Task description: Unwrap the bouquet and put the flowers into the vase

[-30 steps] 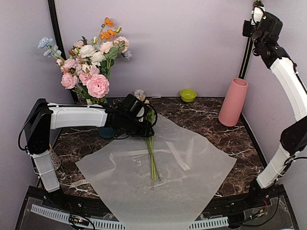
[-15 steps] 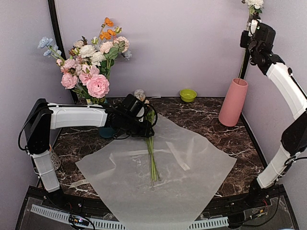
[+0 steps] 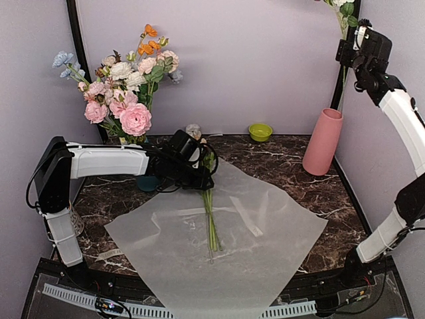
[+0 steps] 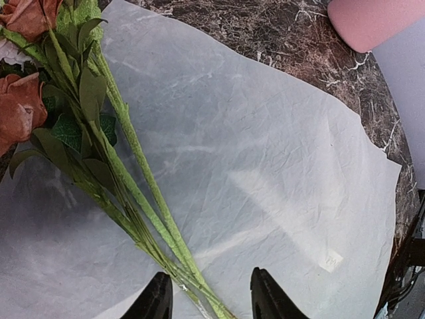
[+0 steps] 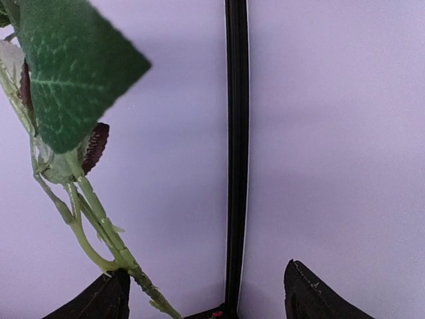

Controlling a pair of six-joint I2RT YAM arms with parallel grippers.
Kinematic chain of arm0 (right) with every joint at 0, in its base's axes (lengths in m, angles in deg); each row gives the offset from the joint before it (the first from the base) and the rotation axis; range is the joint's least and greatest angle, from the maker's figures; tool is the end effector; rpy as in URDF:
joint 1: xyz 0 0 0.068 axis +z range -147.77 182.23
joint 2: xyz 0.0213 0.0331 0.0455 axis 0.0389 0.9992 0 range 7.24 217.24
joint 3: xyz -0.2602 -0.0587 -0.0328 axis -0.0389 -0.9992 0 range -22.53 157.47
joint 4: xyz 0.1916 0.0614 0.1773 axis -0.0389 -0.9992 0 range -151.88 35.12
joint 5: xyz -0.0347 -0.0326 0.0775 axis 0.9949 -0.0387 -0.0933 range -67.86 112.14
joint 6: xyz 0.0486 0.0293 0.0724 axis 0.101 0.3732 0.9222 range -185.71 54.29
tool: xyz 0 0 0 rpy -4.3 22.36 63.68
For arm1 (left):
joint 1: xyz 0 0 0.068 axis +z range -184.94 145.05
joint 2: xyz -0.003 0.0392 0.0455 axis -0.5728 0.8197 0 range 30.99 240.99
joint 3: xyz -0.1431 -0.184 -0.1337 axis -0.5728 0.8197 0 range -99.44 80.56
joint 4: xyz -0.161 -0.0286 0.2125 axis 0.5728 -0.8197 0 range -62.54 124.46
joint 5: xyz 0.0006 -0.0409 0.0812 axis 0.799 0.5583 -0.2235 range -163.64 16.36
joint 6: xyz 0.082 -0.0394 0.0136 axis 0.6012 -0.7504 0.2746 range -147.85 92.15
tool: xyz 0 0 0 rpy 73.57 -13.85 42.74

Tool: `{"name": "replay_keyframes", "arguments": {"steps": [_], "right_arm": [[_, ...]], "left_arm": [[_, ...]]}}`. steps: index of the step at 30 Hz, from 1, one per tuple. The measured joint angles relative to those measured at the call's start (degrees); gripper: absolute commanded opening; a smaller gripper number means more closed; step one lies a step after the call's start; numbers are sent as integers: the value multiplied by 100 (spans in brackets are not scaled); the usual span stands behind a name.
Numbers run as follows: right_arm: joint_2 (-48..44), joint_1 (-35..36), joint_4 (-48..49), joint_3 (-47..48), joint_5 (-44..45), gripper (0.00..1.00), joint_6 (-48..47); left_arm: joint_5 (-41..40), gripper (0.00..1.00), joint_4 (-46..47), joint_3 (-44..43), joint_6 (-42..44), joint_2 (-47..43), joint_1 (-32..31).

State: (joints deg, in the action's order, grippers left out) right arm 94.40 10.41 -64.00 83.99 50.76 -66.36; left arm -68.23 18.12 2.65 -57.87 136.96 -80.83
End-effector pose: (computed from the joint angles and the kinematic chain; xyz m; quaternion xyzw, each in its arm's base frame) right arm 0.3712 0.0134 0.5393 0.1413 0.6341 -0.1093 0.7523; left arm 0.3102 -0.3313 0.1882 0.1452 0.9095 -0.2723 0.2784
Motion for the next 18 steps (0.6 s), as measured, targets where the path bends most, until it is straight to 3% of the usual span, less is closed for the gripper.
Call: {"name": "replay_keyframes", "arguments": {"steps": [9, 18], "right_arm": [[-629, 0, -225, -966, 203, 71, 708], [-772, 0, -686, -1394, 529, 70, 1766]], "left_arm": [[101, 43, -4, -90, 42, 55, 2], [129, 43, -17, -90, 42, 55, 2]]}}
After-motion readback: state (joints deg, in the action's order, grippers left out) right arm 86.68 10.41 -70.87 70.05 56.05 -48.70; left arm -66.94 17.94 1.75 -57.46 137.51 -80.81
